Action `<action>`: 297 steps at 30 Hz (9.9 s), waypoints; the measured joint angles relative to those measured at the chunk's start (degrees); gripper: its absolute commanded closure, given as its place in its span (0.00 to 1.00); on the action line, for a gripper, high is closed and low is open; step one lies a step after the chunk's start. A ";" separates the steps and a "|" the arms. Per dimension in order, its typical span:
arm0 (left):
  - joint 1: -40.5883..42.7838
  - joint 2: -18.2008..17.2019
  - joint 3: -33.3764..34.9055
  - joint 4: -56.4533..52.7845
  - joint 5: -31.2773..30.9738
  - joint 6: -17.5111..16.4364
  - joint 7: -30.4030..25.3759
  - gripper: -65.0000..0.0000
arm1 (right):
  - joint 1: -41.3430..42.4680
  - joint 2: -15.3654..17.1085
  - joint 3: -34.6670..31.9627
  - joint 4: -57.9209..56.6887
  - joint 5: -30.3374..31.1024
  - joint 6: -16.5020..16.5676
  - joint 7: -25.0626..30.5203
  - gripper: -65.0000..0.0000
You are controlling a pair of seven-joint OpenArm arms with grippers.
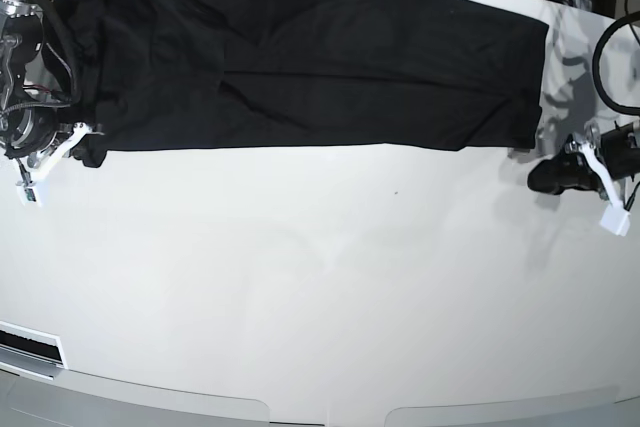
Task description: Layout the t-shirt on the table in an organized manner, then fold the t-shirt properly
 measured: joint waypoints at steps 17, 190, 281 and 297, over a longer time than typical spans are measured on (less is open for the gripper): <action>0.20 14.69 5.03 1.81 18.12 0.00 -4.35 1.00 | 0.00 -0.15 0.00 0.00 1.03 4.13 0.00 1.00; 5.70 12.41 -8.61 4.50 26.25 17.27 -10.38 0.34 | -12.48 8.04 23.80 7.28 58.45 12.96 -22.10 1.00; 9.22 14.16 -14.56 4.50 20.24 2.36 -7.48 0.50 | -1.40 -6.95 -46.97 9.11 -6.03 1.33 9.73 0.57; 9.22 14.16 -14.56 4.50 20.24 2.34 -7.48 0.50 | -0.48 -6.80 -46.86 8.37 -8.22 9.51 9.90 1.00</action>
